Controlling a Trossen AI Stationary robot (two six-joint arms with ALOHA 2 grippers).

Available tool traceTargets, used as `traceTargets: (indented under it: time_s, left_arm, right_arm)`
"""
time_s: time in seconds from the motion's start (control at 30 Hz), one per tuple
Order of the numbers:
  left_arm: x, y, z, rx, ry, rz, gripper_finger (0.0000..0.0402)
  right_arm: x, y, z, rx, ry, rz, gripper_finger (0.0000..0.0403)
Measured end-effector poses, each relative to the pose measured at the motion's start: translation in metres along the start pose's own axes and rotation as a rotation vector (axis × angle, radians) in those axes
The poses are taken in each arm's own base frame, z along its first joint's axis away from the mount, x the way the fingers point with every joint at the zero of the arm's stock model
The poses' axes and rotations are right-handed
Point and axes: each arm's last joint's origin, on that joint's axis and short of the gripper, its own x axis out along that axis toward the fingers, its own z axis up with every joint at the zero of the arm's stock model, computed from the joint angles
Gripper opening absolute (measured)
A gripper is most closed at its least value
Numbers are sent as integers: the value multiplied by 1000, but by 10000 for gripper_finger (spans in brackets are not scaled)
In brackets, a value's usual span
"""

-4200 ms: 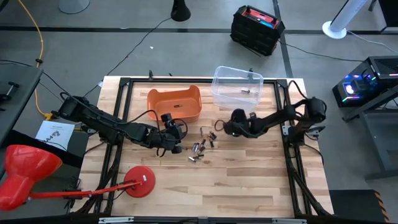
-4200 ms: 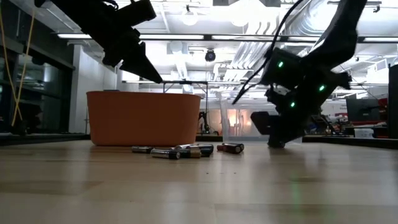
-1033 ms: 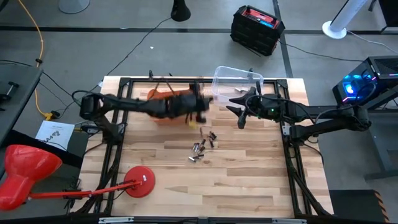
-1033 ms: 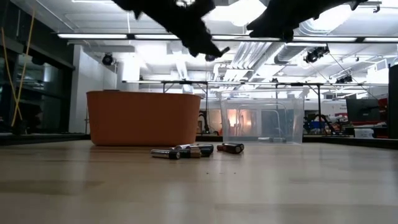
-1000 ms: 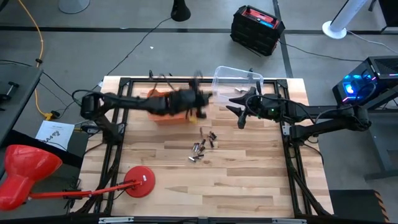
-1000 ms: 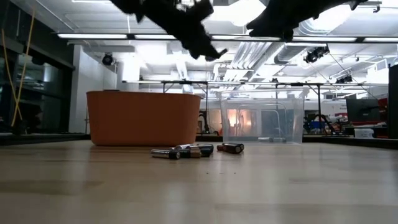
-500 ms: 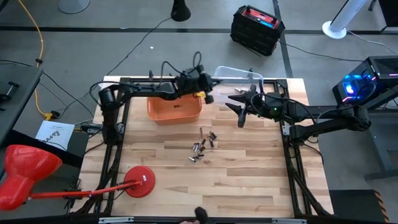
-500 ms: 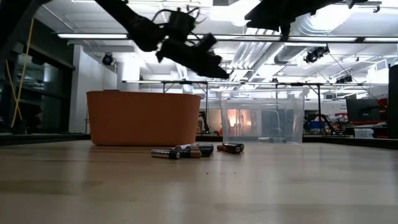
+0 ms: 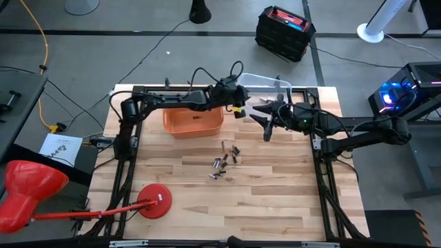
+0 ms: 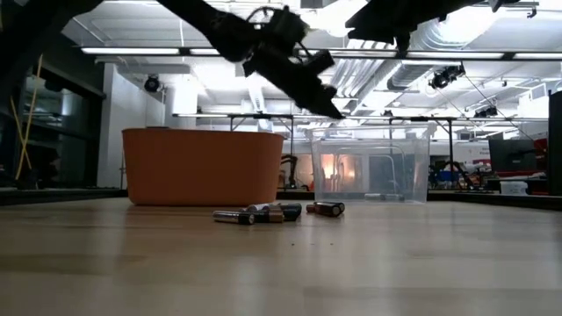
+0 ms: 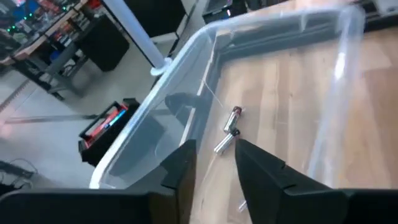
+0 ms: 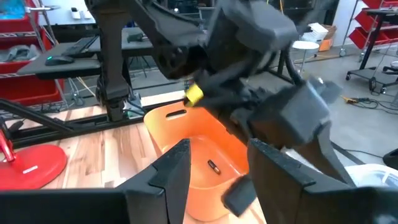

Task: Sort batteries
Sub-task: Put the silver battery into the transparent bin

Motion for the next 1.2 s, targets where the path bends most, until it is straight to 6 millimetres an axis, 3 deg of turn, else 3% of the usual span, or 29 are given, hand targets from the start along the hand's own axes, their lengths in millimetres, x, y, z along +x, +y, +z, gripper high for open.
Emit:
traceTargets:
  time_s: [0.17, 0.33, 0.47, 0.63, 0.73, 0.83, 1.2]
  left_arm:
    - [-33, 1, 18, -1, 48, -52, 141]
    - [-87, -10, 14, -148, 282, -310, 153]
    - [-123, -52, -4, -198, 283, -477, 154]
    - [-152, -117, -42, -248, 154, -530, 154]
    - [-158, -148, -71, -226, 137, -450, 154]
    - [-151, -157, -86, -348, 171, -304, 154]
    - [-125, -186, -106, -507, 364, -267, 154]
  right_arm:
    - [0, 0, 0, -6, 0, 7, 154]
    - [-2, 6, 0, -10, 8, 144, 154]
    - [-3, 15, -5, -29, 57, 258, 154]
    - [1, 28, -24, -35, 211, 322, 154]
    - [9, 35, -35, -45, 273, 325, 154]
    - [18, 40, -42, -39, 292, 286, 154]
    - [32, 43, -53, -50, 314, 233, 154]
